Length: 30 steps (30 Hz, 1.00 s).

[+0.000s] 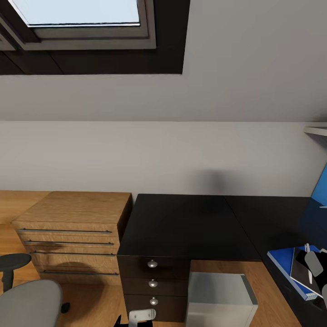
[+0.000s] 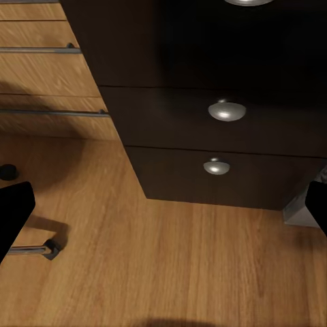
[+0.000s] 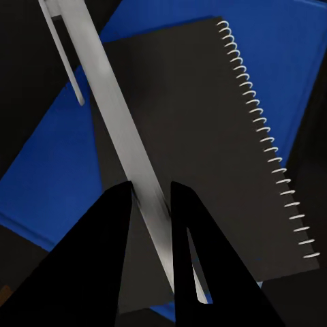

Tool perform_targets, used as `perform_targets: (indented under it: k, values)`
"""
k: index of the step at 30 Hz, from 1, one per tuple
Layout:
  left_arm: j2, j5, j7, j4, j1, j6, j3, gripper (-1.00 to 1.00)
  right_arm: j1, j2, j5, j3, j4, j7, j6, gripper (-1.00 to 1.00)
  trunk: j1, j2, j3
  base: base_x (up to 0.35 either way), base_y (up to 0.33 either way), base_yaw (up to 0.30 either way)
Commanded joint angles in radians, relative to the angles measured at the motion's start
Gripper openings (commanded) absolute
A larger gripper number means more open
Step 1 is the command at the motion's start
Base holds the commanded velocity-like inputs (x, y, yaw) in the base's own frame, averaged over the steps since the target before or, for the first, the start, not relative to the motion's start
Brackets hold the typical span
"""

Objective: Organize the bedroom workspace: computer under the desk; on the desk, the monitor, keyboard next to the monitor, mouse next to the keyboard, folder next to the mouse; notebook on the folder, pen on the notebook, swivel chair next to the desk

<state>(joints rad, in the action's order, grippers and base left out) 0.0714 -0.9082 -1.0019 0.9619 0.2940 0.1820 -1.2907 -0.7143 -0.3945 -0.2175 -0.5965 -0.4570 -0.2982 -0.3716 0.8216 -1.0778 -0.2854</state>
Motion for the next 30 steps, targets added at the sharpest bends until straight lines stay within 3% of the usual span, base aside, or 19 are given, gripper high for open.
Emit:
perform_targets:
  k: [1, 20, 21, 30]
  values:
    - [0.001, -0.01, -0.003, 0.001, 0.002, 0.01, -0.005, 1.0, -0.001, 0.0, -0.011, 0.0, -0.002, -0.006, -0.003, -1.0, 0.0, -0.001, -0.001, 0.0, 0.0, 0.0]
    - [0.001, -0.009, -0.003, 0.001, 0.002, 0.011, -0.01, 1.0, -0.001, 0.0, -0.011, 0.0, -0.002, -0.006, -0.003, -1.0, 0.0, -0.001, -0.001, 0.0, 0.0, 0.0]
    - [0.001, -0.009, -0.003, 0.001, 0.002, 0.011, -0.012, 1.0, -0.001, 0.0, -0.011, 0.0, -0.002, -0.006, -0.003, 1.0, 0.0, -0.001, -0.001, 0.0, 0.0, 0.0]
    - [0.001, -0.009, -0.003, 0.001, 0.002, 0.011, -0.014, 1.0, -0.001, -0.001, -0.011, 0.0, -0.002, -0.006, -0.003, 1.0, 0.0, -0.001, -0.001, 0.0, 0.0, 0.0]
